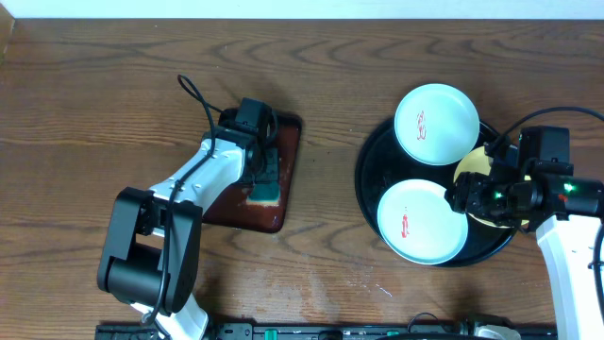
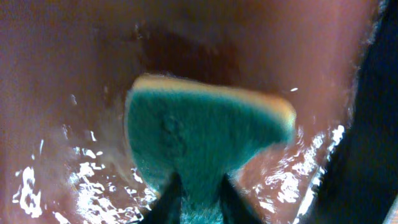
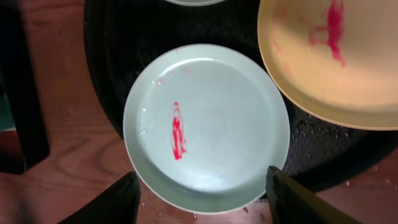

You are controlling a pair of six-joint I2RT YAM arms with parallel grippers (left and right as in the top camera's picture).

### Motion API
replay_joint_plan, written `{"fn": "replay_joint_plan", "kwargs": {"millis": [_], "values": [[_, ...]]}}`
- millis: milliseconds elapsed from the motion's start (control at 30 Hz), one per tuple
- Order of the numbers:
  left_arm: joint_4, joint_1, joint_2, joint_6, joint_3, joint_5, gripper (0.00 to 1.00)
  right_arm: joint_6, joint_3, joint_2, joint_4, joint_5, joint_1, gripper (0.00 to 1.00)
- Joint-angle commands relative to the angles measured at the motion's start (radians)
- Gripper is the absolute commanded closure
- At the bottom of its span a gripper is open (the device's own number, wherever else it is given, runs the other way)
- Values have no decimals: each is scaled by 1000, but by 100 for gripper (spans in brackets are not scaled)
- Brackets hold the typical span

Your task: Clean dirty plates on tray and stack at the side

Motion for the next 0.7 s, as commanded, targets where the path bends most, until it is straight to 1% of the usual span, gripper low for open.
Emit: {"fn": "replay_joint_plan", "kwargs": {"millis": [0,33,167,267,367,433,467,500,533,667], "values": [[-79,-3,-25,0,39,1,64,19,13,1,-16,36,-10,41],[-98,-3,-35,-1,46,1,62,28,10,2,-18,45,-16,41],[-175,-3,-60,-1,48,9,60,31,-1,19,-41,56,-68,40],[-181,-3,-56,-1,29,8,60,35,-32,45,-65,65,-101,40],[-160,-3,-43,-1,9,8,62,85,-106,75,-45,125,-126,44],[-153,-3,-31,-1,5,8,76,117,-158,95,-14,158,-137,44],[-153,-3,-24,-1,5,8,80,125,-185,108,8,160,-141,45],[-153,-3,-19,-1,5,8,88,125,-213,122,36,154,-145,45],[-153,-3,-17,-1,4,8,92,125,-231,133,56,153,-146,45],[-149,-3,-16,-1,4,8,92,150,-288,186,142,122,-146,49]]}}
